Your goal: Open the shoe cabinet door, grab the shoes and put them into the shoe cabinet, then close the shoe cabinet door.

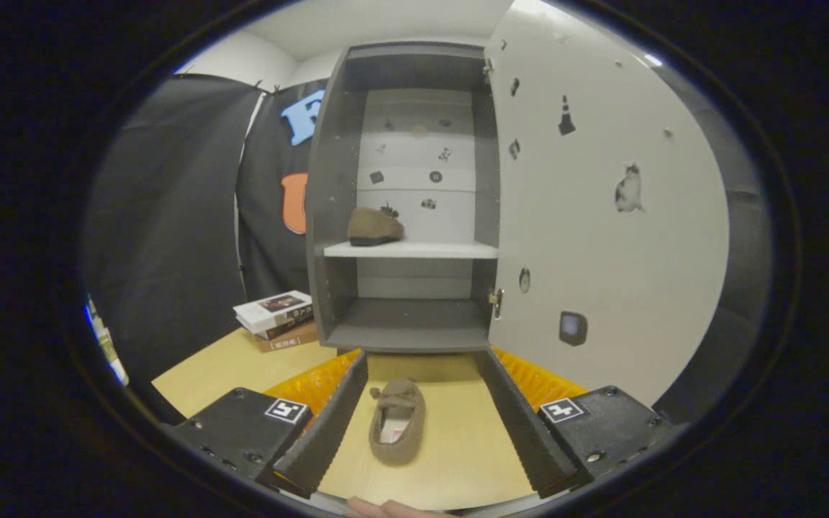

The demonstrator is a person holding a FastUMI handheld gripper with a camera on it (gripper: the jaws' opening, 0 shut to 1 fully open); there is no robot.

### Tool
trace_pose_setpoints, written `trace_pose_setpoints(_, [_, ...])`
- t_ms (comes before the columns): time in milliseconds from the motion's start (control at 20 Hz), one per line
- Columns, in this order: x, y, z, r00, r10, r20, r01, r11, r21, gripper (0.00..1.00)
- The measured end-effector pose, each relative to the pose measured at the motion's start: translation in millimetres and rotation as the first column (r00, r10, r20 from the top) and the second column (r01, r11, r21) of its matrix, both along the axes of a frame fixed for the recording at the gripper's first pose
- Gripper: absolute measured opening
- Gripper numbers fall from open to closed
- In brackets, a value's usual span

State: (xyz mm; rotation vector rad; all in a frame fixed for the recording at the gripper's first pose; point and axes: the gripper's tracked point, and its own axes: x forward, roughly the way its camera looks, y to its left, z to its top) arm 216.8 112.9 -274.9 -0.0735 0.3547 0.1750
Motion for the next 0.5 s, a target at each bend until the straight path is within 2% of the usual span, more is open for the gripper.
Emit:
trace_pose_setpoints(250, [30, 33, -94, 0.982, 0.002, -0.187, -0.005, 1.0, -0.016, 0.96])
trace_pose_setpoints(500, [45, 50, -167, 0.938, 0.001, -0.347, -0.016, 0.999, -0.042, 0.92])
